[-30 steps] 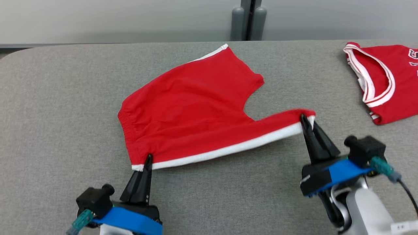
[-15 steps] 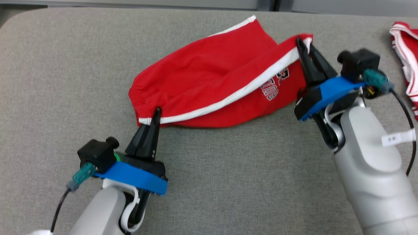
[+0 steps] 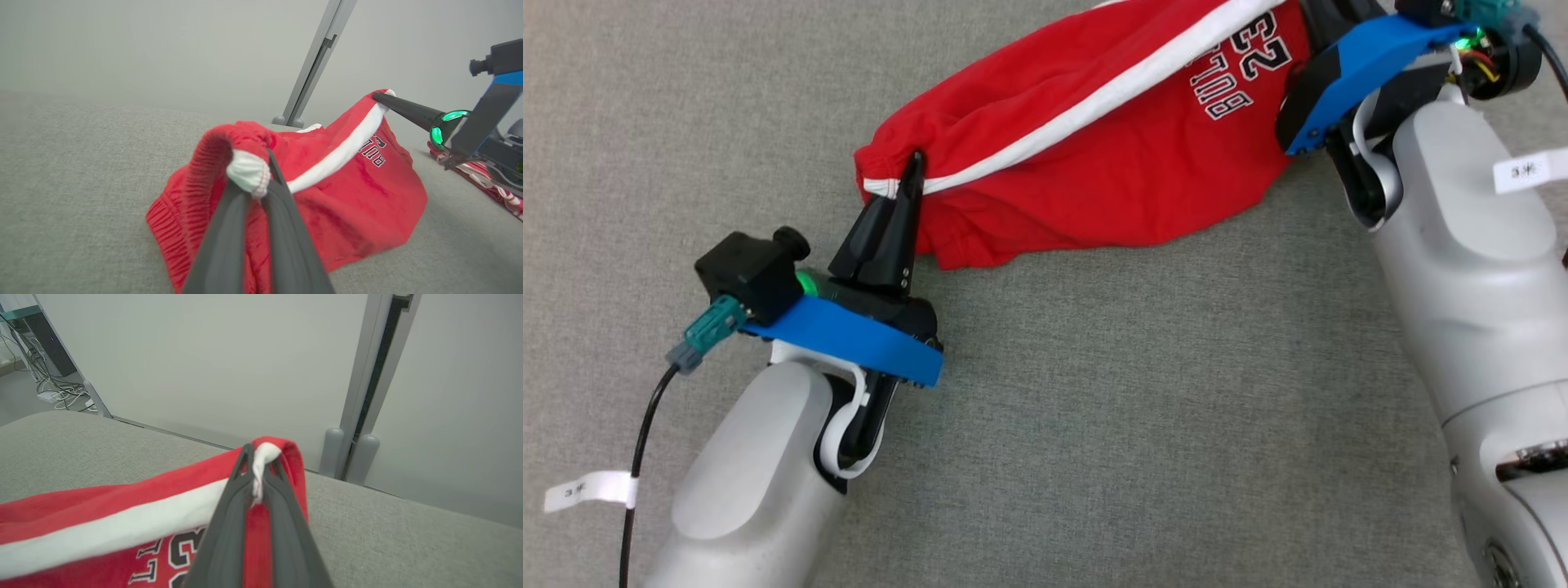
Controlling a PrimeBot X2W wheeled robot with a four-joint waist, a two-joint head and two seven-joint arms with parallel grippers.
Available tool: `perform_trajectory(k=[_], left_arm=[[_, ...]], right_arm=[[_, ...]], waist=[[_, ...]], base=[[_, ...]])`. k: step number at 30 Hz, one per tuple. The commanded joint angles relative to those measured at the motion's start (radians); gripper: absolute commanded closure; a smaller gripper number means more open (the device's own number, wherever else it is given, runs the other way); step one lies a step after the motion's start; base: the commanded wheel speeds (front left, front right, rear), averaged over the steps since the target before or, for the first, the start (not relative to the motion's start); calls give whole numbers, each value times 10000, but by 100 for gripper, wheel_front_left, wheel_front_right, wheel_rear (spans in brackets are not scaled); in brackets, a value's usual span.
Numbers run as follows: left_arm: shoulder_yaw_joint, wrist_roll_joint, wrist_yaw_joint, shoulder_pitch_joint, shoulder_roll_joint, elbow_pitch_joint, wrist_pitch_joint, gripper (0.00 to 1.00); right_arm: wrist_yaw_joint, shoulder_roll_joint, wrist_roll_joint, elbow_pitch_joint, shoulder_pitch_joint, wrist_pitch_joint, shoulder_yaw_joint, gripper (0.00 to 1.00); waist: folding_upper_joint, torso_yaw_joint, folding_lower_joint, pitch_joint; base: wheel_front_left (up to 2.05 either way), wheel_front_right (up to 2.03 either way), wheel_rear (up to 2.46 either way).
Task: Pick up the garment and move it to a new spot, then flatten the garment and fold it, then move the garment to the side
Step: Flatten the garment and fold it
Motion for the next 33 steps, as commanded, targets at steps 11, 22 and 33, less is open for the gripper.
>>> perform_trajectory(k=[11, 22, 33], left_arm=[[146, 143, -22, -672, -275, 309, -44, 0], [1857, 1244, -23, 1091, -463, -886, -43, 0], [4377, 2703, -23, 2658, -1018, -1904, -42, 0]], right_arm=[[1, 176, -502, 2072, -1344, -725, -237, 0], [1, -572, -418, 2193, -403, -996, 414, 0], [1, -1055, 258, 2725, 618, -704, 1154, 0]], waist=[[-1, 314, -3, 435], [-1, 226, -3, -259], [-1, 153, -3, -931]], base=[[0, 0, 0], [0, 0, 0], [0, 0, 0]])
